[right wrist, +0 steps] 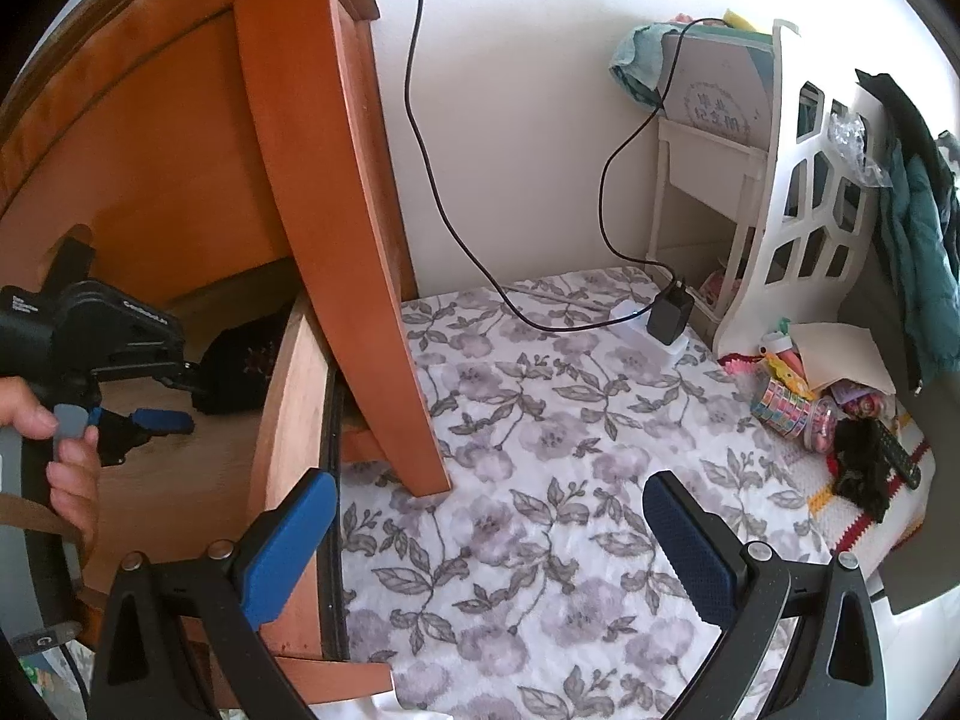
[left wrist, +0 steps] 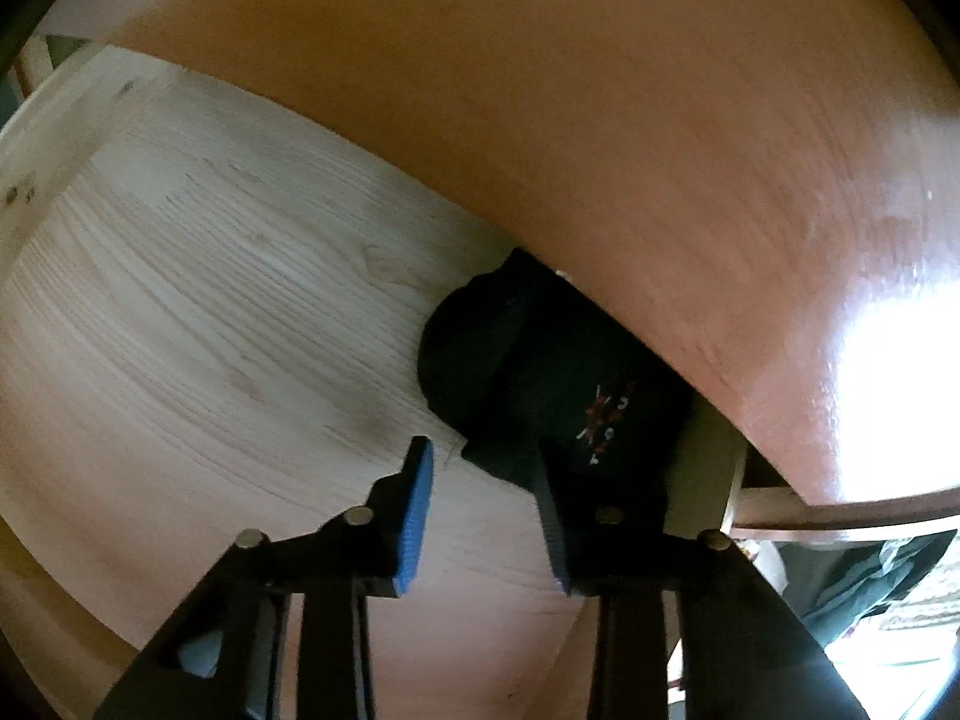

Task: Take underwear out of drawer

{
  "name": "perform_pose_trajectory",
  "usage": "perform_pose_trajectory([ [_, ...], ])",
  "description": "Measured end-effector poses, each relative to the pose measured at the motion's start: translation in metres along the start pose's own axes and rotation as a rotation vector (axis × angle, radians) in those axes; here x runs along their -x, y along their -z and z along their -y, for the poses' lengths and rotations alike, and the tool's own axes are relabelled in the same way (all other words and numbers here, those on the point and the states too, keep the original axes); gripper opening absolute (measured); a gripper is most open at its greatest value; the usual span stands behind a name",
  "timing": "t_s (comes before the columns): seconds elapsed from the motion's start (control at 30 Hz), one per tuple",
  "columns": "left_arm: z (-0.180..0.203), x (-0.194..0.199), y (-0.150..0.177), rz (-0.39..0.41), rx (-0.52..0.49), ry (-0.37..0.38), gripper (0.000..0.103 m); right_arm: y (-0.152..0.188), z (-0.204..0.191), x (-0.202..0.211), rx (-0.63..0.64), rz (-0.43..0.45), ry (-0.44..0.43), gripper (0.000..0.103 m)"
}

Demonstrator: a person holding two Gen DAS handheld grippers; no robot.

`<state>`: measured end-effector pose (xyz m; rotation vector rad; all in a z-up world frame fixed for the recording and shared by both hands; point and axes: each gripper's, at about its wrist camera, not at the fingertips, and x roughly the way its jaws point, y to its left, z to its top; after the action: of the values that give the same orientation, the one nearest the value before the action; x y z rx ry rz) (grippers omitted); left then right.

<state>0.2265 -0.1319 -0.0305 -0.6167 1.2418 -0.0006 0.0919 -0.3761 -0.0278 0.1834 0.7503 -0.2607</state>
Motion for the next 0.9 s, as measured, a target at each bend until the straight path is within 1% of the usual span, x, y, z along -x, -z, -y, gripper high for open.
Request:
perform_pose_trajectory([
  [0.03,-0.001,0.000,-0.001,-0.002,0.008,0.011,0.025,0.000,0.000,0.000,0.000,0.000,0.000,0.103],
  [0.1,-0.001,-0.001,-0.002,-0.008,0.013,0.026,0.019,0.001,0.000,0.000,0.001,0.000,0.001,0.103],
  [0.17,-0.002,0.000,-0.002,-0.010,0.017,0.028,0.017,0.001,0.000,0.000,0.001,-0.001,0.001,0.103],
  [0.23,-0.004,0.001,-0.003,-0.011,0.020,0.031,0.012,0.001,0.000,0.001,0.000,-0.001,-0.001,0.103],
  [0.33,-0.009,-0.013,-0.006,-0.017,0.025,0.039,0.010,0.001,0.001,0.002,0.000,-0.001,-0.002,0.103],
  [0.53,-0.010,-0.012,-0.014,-0.012,0.020,0.054,0.005,0.001,0.001,0.002,0.001,-0.004,-0.003,0.103],
  [0.73,-0.018,-0.003,-0.015,-0.011,-0.005,0.073,0.003,0.003,-0.001,0.003,0.004,-0.007,0.000,0.103],
  [0.87,-0.025,0.008,-0.019,0.002,-0.014,0.069,0.002,0.003,-0.003,0.004,0.002,-0.004,-0.001,0.103],
  [0.9,-0.026,0.011,-0.019,0.009,-0.030,0.064,0.002,0.002,-0.002,0.004,0.003,-0.004,-0.004,0.103],
])
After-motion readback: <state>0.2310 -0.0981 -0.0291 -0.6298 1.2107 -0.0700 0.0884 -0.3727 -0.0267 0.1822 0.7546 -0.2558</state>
